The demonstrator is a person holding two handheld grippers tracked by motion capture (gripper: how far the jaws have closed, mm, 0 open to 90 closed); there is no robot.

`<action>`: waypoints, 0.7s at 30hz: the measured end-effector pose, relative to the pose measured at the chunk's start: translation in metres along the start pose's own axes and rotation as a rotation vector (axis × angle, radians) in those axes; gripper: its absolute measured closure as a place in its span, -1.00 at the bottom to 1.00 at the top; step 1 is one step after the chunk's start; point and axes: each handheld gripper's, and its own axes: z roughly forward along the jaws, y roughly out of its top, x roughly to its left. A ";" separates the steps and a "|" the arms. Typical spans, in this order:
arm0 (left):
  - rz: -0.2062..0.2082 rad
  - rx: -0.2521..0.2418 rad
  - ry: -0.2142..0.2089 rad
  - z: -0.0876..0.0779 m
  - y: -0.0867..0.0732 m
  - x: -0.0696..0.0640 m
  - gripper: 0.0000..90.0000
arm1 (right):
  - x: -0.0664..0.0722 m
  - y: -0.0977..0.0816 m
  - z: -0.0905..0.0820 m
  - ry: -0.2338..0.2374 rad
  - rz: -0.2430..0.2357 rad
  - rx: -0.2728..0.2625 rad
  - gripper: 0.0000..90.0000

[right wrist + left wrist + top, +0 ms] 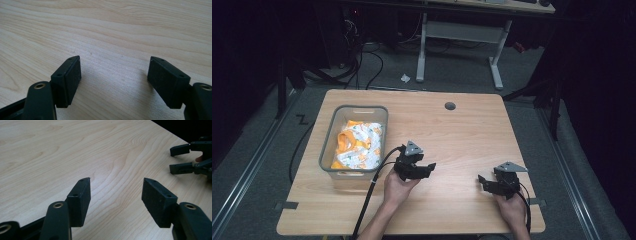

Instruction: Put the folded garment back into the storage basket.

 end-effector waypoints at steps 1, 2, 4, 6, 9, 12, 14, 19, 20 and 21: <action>-0.003 0.006 0.002 0.002 -0.001 0.001 -0.10 | 0.000 0.000 0.000 0.000 0.004 0.001 -0.39; -0.006 0.013 0.001 0.004 -0.003 0.001 -0.10 | 0.000 0.000 0.000 0.000 0.004 0.001 -0.39; -0.003 0.023 0.012 0.007 -0.006 0.000 -0.10 | 0.000 0.000 0.000 0.000 0.004 0.001 -0.39; 0.006 0.032 0.025 0.009 -0.008 -0.001 -0.10 | 0.000 0.000 0.000 0.000 0.000 0.000 -0.39; 0.014 0.050 0.042 0.013 -0.011 -0.001 -0.10 | 0.000 0.000 0.000 0.000 0.000 0.000 -0.39; 0.025 0.062 0.055 0.017 -0.012 -0.002 -0.11 | 0.000 0.000 0.000 0.000 0.000 0.000 -0.39; 0.032 0.070 0.063 0.020 -0.014 -0.004 -0.11 | 0.000 0.000 0.000 -0.001 -0.001 0.000 -0.39; 0.026 0.073 0.077 0.024 -0.020 -0.003 -0.11 | 0.000 0.000 0.000 -0.001 -0.001 0.000 -0.39; 0.021 0.074 0.079 0.024 -0.020 -0.002 -0.11 | 0.000 0.000 0.000 -0.001 -0.001 0.000 -0.39; 0.020 0.074 0.082 0.025 -0.021 -0.002 -0.11 | 0.000 0.000 0.000 -0.001 -0.001 0.000 -0.39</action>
